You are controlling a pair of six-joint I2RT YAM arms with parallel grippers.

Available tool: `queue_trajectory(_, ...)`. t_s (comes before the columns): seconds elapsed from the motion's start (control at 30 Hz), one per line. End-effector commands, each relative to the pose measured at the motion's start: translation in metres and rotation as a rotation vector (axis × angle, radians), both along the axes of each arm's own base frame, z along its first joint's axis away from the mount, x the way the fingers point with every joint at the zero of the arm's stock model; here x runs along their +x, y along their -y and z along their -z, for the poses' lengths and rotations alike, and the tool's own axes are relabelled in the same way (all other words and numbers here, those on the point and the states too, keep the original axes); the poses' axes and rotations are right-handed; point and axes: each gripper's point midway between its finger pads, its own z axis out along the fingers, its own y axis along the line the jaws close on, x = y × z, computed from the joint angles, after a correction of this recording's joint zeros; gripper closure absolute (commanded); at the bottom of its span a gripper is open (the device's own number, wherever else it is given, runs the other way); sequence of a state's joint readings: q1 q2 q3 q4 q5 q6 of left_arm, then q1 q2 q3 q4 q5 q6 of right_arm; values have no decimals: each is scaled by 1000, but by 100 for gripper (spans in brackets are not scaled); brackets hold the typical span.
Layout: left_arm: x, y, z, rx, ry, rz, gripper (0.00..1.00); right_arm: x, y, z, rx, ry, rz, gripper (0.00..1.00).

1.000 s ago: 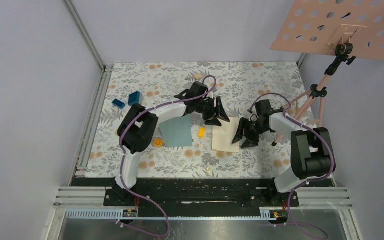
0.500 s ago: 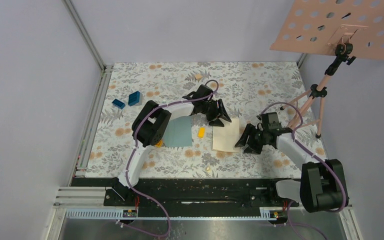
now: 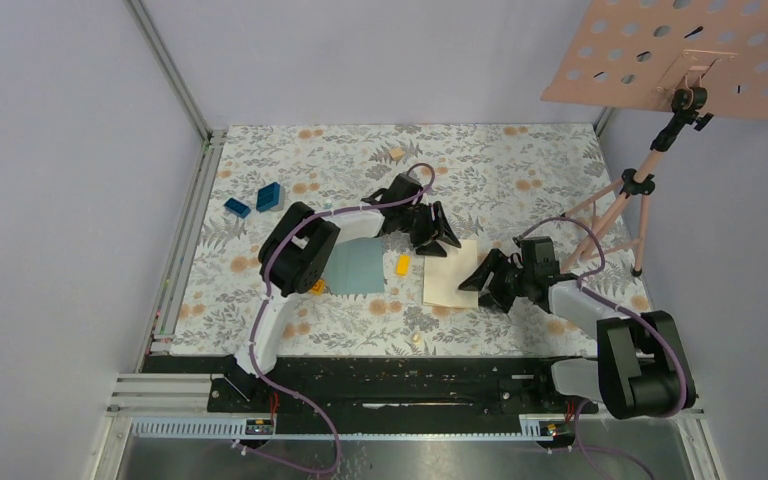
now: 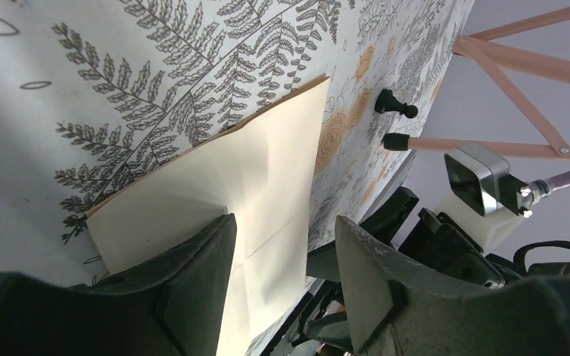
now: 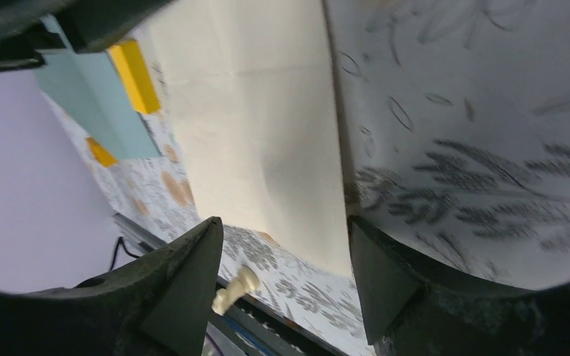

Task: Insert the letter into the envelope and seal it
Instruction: Fold the letter at the center of the board.

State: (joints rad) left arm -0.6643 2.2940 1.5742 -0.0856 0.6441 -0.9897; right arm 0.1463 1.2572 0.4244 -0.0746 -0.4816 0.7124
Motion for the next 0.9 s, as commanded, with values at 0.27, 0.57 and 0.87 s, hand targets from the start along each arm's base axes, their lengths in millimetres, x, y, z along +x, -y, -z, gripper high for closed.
queue_trajectory(0.27,-16,-13,18,69,-42,10,46,14,-14,12,160,33,133,59)
queue_trajectory(0.57,-12,-16,11,53,-31,-21,46,-9,-8,9,151,32,160,46)
queue_trajectory(0.87,-16,-18,4,11,-43,-14,46,4,-18,-5,218,112,126,92)
